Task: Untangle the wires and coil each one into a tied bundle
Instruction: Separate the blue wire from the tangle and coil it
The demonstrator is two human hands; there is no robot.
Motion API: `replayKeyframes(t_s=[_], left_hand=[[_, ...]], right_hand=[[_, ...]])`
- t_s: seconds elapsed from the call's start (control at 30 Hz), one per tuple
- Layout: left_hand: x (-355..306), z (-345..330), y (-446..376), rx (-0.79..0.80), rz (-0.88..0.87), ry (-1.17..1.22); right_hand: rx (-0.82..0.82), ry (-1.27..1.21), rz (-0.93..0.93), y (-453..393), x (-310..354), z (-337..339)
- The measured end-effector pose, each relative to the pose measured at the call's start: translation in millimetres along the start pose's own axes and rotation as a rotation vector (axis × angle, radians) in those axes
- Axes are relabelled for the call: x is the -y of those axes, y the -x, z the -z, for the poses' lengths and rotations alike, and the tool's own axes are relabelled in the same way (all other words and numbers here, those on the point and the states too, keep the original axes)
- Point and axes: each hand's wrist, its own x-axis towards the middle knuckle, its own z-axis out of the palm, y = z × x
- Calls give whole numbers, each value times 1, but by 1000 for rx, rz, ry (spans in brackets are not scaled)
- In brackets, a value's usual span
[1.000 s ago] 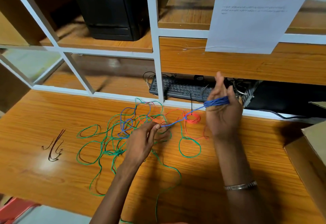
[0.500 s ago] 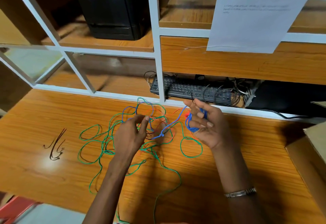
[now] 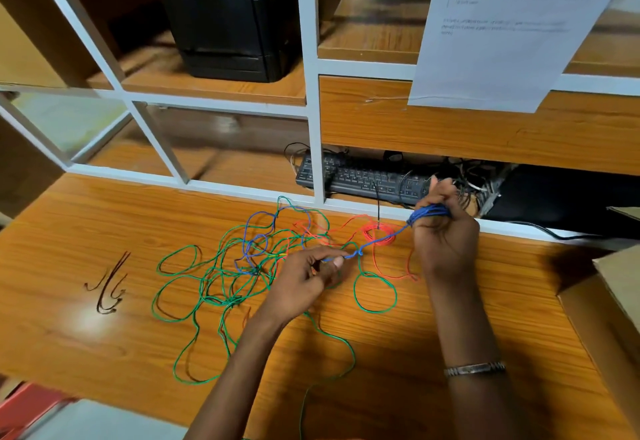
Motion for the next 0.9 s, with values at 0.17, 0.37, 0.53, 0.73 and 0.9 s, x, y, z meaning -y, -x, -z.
replayKeyframes(t_s=[0.17,0.37,0.53,0.73,0.9], left_hand=[[3,-11,1,-28,-42,-71],[7,9,-5,-219,-149,-78],[-8,16,-11,-299,-204,2],[-3,25,-16,-229,-208,-40],[19,16,-17,-137,-155,14]], right_hand=[[-144,562,336,-4,-15,-11],[-402,1848,275,-8,-17,17],[-288,2256,-527,7,-41,21],[245,1692,-1091,38,-53,-11],[402,1229,-877,39,-47,-17]])
